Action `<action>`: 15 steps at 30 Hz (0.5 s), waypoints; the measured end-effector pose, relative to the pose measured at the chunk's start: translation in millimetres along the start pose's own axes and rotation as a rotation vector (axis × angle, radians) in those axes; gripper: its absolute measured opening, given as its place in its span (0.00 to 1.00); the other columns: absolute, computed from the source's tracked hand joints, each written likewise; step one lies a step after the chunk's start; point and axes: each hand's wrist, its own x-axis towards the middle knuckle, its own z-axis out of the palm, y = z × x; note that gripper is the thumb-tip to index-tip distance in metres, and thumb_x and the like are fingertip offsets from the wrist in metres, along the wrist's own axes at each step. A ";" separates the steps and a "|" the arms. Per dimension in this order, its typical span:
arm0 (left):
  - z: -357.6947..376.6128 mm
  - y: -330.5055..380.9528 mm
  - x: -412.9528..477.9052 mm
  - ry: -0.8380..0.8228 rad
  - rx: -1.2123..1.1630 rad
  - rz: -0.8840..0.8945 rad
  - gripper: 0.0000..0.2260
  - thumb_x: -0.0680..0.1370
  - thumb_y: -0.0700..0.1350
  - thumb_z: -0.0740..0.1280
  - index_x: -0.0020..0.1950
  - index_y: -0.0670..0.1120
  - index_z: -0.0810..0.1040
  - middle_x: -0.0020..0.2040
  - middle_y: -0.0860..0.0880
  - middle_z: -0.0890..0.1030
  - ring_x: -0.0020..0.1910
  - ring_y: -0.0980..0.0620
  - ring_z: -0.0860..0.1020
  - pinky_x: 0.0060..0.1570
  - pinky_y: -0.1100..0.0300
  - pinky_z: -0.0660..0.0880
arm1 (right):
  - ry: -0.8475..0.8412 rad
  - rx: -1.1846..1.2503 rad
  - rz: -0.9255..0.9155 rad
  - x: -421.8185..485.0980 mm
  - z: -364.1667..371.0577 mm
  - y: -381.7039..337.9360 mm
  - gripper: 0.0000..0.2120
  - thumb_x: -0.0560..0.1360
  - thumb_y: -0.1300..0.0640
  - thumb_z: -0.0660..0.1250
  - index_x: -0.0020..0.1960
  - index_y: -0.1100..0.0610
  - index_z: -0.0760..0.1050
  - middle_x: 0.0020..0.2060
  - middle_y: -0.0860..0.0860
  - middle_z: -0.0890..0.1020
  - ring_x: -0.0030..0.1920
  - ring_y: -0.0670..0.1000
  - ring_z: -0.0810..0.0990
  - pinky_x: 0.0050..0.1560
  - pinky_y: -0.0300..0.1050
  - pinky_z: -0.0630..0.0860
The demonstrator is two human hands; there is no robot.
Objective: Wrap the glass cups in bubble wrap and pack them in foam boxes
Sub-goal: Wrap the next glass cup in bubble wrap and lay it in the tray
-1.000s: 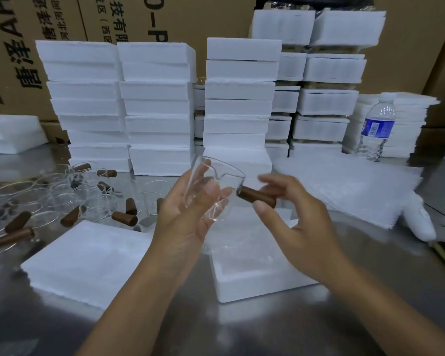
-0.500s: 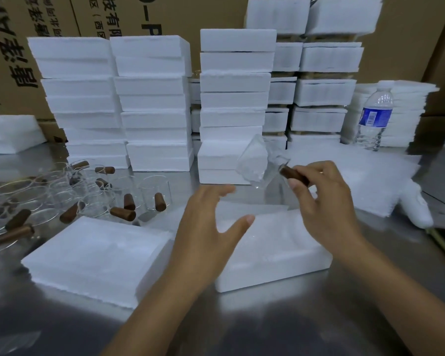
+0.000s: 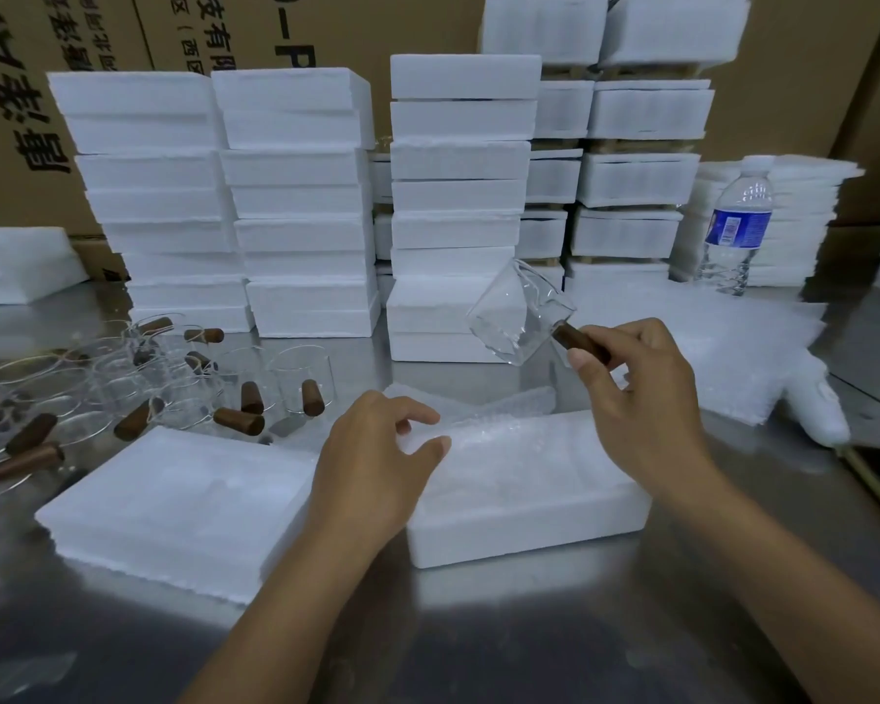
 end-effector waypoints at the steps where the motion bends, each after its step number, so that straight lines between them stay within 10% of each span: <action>1: 0.1 0.1 0.8 0.010 0.009 0.000 0.04 0.74 0.50 0.71 0.48 0.57 0.80 0.42 0.59 0.72 0.39 0.62 0.71 0.37 0.69 0.65 | -0.003 0.001 -0.002 0.1 -0.6 -0.5 0.12 0.77 0.58 0.65 0.59 0.55 0.78 0.42 0.39 0.67 0.45 0.29 0.69 0.40 0.20 0.63; 15: -6.9 3.4 5.7 0.267 -0.356 -0.044 0.08 0.77 0.46 0.68 0.39 0.57 0.77 0.36 0.58 0.79 0.34 0.66 0.74 0.32 0.77 0.68 | 0.000 0.140 -0.082 4.1 -10.9 -5.9 0.11 0.77 0.59 0.64 0.58 0.53 0.77 0.44 0.41 0.70 0.46 0.29 0.70 0.47 0.21 0.63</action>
